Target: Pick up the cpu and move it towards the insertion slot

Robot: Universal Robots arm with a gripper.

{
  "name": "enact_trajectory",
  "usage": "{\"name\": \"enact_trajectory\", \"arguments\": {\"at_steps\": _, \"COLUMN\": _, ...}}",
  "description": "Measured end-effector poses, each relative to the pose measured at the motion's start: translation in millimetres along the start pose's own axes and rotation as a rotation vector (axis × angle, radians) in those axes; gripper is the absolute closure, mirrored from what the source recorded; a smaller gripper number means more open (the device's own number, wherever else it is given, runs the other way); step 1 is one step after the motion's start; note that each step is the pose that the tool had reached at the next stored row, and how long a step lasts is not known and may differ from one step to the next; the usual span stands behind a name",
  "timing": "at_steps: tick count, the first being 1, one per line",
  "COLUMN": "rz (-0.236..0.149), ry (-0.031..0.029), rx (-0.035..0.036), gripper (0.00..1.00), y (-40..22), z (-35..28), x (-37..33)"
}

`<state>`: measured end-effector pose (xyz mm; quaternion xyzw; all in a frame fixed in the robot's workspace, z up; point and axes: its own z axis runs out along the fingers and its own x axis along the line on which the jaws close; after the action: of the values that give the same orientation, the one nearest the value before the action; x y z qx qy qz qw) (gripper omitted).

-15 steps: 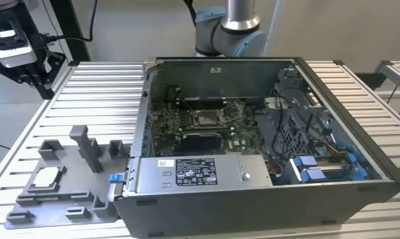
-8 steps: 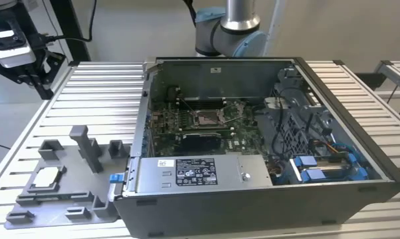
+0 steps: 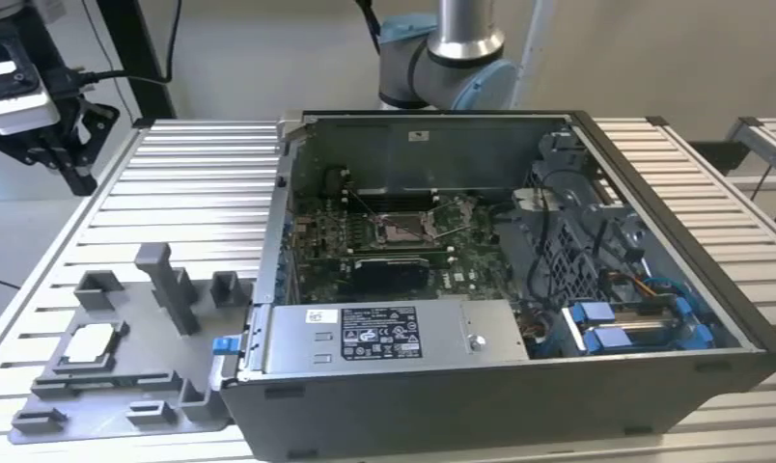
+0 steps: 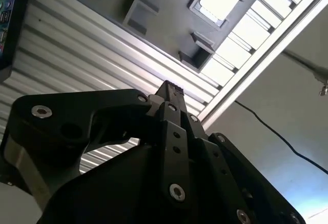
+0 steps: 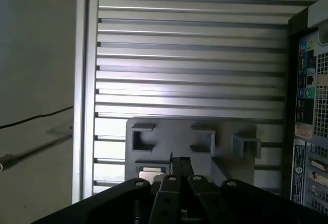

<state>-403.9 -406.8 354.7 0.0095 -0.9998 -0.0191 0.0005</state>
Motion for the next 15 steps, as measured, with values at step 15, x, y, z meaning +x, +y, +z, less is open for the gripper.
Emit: {"name": "enact_trajectory", "arguments": {"at_steps": 15, "rz": 0.0, "ry": 0.0, "rx": 0.0001, "gripper": 1.0, "y": -10.9, "z": -0.3, "x": 13.7}}
